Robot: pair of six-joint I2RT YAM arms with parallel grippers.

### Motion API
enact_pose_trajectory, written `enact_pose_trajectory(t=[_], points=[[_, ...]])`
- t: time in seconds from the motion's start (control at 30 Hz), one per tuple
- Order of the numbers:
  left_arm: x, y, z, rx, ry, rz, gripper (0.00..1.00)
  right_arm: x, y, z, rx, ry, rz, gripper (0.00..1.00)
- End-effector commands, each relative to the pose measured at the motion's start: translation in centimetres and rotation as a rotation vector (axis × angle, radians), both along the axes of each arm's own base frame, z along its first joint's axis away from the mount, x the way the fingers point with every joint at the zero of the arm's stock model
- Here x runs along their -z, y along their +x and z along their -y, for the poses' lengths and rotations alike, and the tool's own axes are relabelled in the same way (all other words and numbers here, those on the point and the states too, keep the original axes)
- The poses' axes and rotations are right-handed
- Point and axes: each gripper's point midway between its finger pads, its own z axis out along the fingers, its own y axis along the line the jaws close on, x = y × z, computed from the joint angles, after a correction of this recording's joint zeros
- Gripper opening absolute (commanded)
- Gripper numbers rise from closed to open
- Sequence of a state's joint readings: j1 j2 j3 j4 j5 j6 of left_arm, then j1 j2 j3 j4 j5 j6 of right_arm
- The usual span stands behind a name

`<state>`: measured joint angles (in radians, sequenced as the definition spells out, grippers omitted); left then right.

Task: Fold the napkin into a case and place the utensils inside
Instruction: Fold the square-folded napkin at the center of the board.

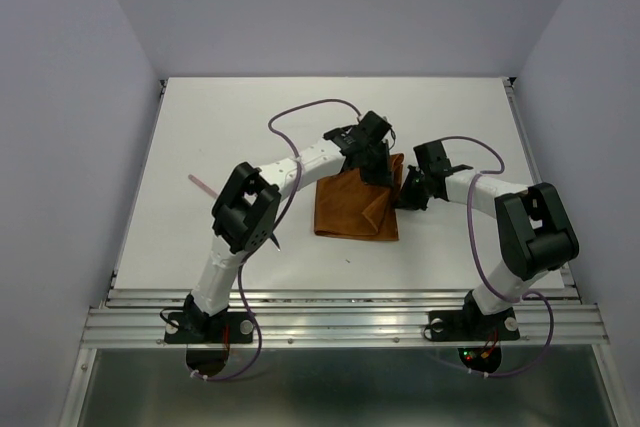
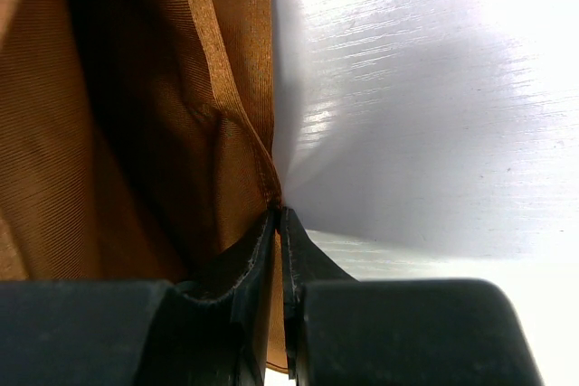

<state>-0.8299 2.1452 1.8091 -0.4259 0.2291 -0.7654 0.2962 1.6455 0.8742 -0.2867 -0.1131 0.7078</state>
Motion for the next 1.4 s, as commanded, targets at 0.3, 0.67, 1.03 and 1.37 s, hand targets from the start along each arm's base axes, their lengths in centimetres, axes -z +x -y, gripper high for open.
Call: enact_pose_trajectory(t=[0.3,0.67,1.03,1.37], points=[[-1.7,0.6,1.9,-0.001,-0.072,0.008,0.00,0.5,-0.2,0.0,-0.005,-0.039,-0.015,0.12],[-1.2,0.4,2.8,0.003,-0.102,-0.023,0.00,0.4,-0.2,0.1,-0.001,-0.038,-0.014,0.12],[0.6,0.2,2.2,-0.008,-0.066,-0.044,0.00,-1.5,-0.2,1.6,0.078,-0.077,0.050,0.13],[0.7,0.2,1.5,-0.018,-0.038,-0.032,0.00,-5.0,-0.7,4.3,0.233,-0.113,0.191,0.20]])
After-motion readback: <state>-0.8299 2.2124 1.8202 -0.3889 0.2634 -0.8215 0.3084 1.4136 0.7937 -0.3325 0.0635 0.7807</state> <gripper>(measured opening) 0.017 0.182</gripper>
